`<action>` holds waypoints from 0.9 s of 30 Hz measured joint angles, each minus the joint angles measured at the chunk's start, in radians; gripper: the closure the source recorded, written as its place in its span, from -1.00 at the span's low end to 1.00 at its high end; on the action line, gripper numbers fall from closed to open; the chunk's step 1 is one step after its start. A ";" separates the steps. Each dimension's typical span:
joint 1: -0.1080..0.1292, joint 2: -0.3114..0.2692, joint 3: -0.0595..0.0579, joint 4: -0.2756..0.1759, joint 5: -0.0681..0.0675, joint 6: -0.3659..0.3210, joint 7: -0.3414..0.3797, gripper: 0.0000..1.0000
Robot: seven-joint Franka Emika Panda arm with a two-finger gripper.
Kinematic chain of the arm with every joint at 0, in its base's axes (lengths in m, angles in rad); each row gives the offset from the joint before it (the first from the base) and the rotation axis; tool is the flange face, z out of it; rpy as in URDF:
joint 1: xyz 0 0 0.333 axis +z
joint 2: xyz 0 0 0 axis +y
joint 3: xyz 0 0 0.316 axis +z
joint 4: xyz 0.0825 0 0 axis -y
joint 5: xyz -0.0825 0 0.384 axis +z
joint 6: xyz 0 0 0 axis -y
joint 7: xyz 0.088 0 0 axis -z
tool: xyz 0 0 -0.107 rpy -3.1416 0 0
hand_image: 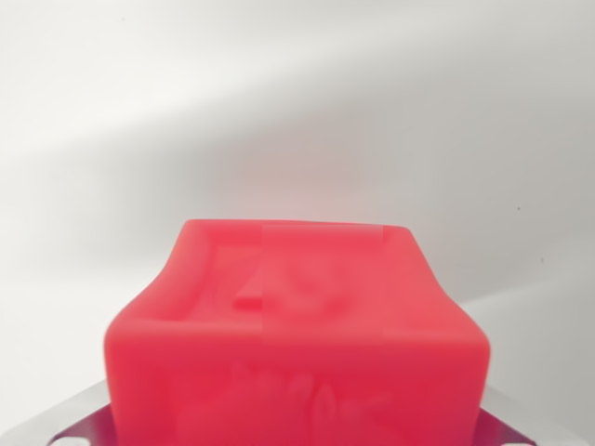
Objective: Destack cube
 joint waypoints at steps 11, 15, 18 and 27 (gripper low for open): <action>-0.012 0.057 0.013 0.015 0.002 0.043 -0.002 1.00; -0.014 0.071 0.016 0.019 0.002 0.052 -0.002 1.00; -0.017 0.081 0.019 0.022 0.002 0.060 -0.002 1.00; -0.022 0.098 0.023 0.028 0.002 0.073 -0.002 1.00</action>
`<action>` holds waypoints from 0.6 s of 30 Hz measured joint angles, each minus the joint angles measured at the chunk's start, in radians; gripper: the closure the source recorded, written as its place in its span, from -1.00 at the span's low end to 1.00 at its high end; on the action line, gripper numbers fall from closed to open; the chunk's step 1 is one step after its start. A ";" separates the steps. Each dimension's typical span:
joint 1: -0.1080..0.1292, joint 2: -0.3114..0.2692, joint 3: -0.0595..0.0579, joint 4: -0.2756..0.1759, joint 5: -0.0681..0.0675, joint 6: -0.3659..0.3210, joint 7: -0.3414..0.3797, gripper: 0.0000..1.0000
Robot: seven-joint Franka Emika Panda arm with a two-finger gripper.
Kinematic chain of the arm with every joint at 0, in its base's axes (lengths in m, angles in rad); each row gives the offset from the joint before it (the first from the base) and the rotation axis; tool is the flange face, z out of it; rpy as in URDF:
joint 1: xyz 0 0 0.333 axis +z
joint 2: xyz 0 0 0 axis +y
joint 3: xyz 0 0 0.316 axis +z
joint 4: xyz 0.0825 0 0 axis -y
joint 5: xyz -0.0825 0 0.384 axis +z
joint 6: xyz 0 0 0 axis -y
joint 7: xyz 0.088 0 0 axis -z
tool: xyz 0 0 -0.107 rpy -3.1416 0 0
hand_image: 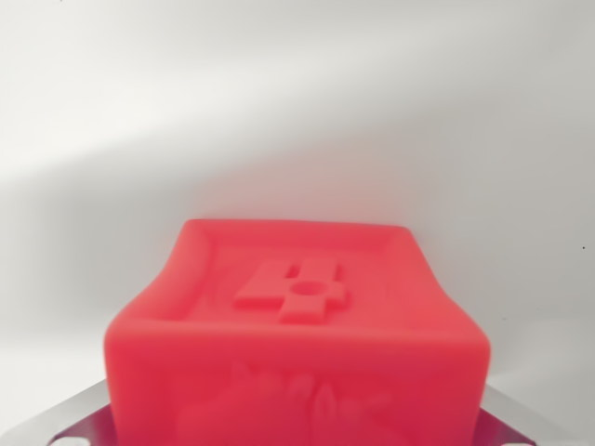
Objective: Destack cube
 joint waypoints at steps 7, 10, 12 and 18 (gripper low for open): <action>0.000 0.001 0.000 0.001 0.000 0.001 0.000 -1.00; 0.000 0.001 0.000 0.001 0.000 0.001 0.000 -1.00; 0.000 0.001 0.000 0.001 0.000 0.001 0.000 -1.00; 0.000 0.001 0.000 0.001 0.000 0.001 0.000 -1.00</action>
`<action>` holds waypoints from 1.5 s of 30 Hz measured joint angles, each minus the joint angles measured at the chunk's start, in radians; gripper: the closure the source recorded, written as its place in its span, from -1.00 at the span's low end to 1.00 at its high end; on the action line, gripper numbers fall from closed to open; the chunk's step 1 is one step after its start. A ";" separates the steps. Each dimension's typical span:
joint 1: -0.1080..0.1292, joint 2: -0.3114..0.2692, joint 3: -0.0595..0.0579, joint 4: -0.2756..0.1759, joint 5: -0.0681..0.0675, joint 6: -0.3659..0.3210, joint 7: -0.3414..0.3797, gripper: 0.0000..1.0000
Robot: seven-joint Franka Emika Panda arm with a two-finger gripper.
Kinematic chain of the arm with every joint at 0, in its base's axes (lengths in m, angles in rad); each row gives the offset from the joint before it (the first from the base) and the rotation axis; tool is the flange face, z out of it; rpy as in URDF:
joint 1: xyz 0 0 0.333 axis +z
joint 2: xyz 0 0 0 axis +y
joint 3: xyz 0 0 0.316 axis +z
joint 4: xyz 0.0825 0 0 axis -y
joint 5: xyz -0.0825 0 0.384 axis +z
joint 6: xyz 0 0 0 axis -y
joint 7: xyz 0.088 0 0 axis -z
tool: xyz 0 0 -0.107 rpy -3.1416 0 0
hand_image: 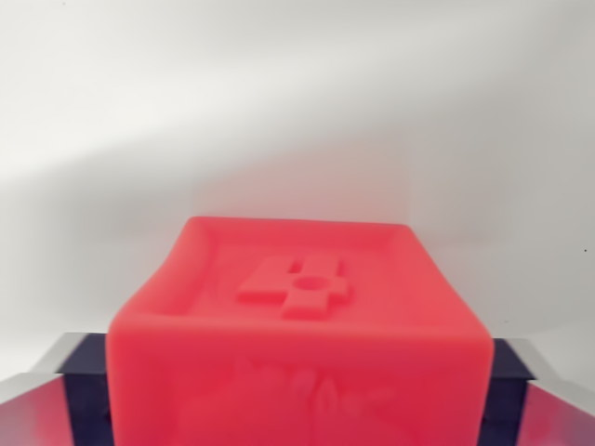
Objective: Destack cube
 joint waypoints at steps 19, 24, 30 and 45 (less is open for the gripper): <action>0.000 0.000 0.000 0.000 0.000 0.000 0.000 -1.00; 0.000 -0.007 0.000 -0.001 0.000 -0.005 0.000 -1.00; 0.002 -0.033 -0.002 -0.009 0.000 -0.020 0.000 -1.00; 0.015 -0.147 -0.019 -0.035 -0.008 -0.106 0.006 -1.00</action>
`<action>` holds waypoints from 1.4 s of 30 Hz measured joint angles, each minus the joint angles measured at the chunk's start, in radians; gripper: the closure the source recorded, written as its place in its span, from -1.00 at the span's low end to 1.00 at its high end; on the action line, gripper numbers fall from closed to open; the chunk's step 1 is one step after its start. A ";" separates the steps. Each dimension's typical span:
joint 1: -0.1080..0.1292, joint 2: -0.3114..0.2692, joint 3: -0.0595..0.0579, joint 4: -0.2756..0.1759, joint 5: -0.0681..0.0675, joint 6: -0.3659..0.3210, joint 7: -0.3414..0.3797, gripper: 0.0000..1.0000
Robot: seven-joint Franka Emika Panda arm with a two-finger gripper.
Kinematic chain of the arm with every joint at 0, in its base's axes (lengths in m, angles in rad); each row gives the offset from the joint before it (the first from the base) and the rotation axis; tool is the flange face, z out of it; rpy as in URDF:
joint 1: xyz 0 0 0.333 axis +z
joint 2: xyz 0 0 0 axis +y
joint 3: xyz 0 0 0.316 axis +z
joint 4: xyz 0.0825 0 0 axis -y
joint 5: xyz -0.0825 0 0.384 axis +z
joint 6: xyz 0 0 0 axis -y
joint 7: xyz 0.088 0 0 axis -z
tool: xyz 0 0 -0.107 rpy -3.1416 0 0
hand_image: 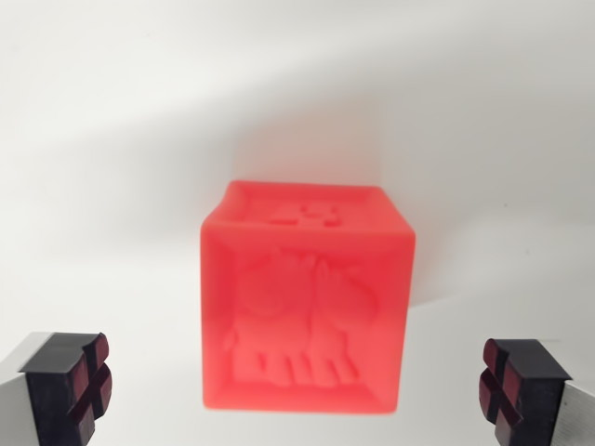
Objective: Destack cube
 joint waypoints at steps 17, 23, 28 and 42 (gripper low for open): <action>0.007 -0.161 -0.012 -0.012 -0.029 -0.146 0.019 -1.00; 0.007 -0.217 -0.013 -0.011 -0.038 -0.204 0.026 -1.00; 0.007 -0.267 -0.014 -0.003 -0.045 -0.261 0.031 -1.00; 0.007 -0.367 -0.014 0.035 -0.058 -0.399 0.040 -1.00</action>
